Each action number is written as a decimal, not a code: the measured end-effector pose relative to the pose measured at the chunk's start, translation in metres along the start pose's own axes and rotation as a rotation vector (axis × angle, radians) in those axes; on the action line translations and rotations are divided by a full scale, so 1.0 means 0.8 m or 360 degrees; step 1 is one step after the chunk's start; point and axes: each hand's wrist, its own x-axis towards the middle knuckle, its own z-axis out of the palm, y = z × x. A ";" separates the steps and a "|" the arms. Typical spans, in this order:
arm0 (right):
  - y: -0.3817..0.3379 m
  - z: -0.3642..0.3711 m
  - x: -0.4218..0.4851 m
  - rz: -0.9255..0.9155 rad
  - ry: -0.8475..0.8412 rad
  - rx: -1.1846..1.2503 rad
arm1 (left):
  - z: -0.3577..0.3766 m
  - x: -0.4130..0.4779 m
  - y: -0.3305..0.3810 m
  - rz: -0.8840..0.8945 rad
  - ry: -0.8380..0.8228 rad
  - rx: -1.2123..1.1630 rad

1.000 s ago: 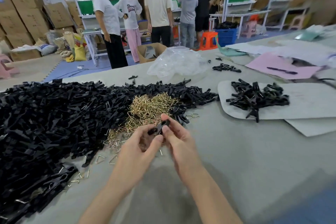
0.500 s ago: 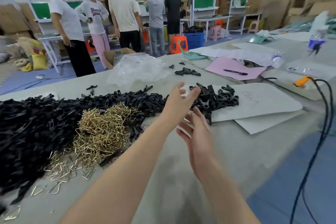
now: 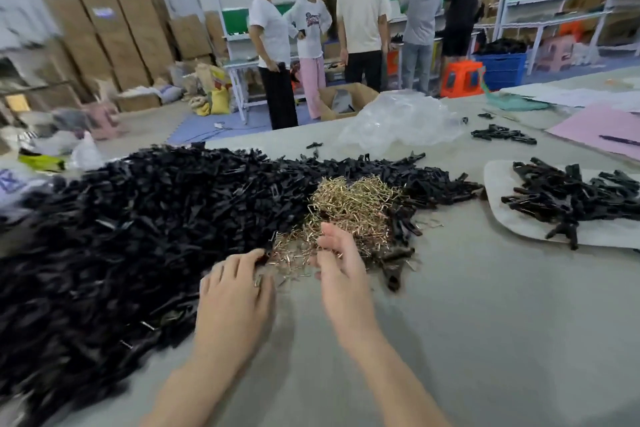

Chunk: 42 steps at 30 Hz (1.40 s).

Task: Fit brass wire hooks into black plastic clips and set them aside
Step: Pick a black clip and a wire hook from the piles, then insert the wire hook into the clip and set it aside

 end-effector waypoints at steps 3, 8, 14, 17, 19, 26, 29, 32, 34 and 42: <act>0.013 0.041 -0.001 -0.0001 -0.0077 -0.0082 | -0.004 -0.010 -0.044 -0.0170 0.0030 0.0288; 0.028 0.068 0.012 -0.0037 -0.0089 -0.0244 | 0.009 0.004 -0.061 -0.0241 -0.0019 0.0379; 0.029 0.066 0.035 0.0037 -0.0087 -0.0125 | 0.019 0.027 -0.068 -0.0119 -0.0003 0.0289; 0.032 0.061 0.041 0.0084 -0.0091 -0.0032 | 0.020 0.026 -0.071 -0.0025 -0.0018 0.0173; 0.031 0.059 0.043 0.0107 -0.0102 0.0000 | 0.017 0.027 -0.070 0.0004 0.0009 0.0074; 0.033 0.069 0.043 0.0169 -0.0334 0.0095 | 0.005 0.031 -0.062 0.0060 0.0274 -0.0178; 0.034 0.080 0.037 0.0349 -0.0576 0.0386 | 0.003 0.028 -0.056 0.0188 0.0251 -0.0312; 0.037 0.080 0.035 0.0371 -0.0706 0.0484 | 0.002 0.024 -0.048 0.0287 0.0190 -0.0404; 0.038 0.077 0.036 0.0393 -0.0736 0.0565 | 0.000 0.023 -0.046 0.0260 0.0187 -0.0455; 0.034 0.076 0.036 0.0533 -0.0708 0.0794 | -0.011 0.023 -0.040 0.0056 0.0232 -0.0518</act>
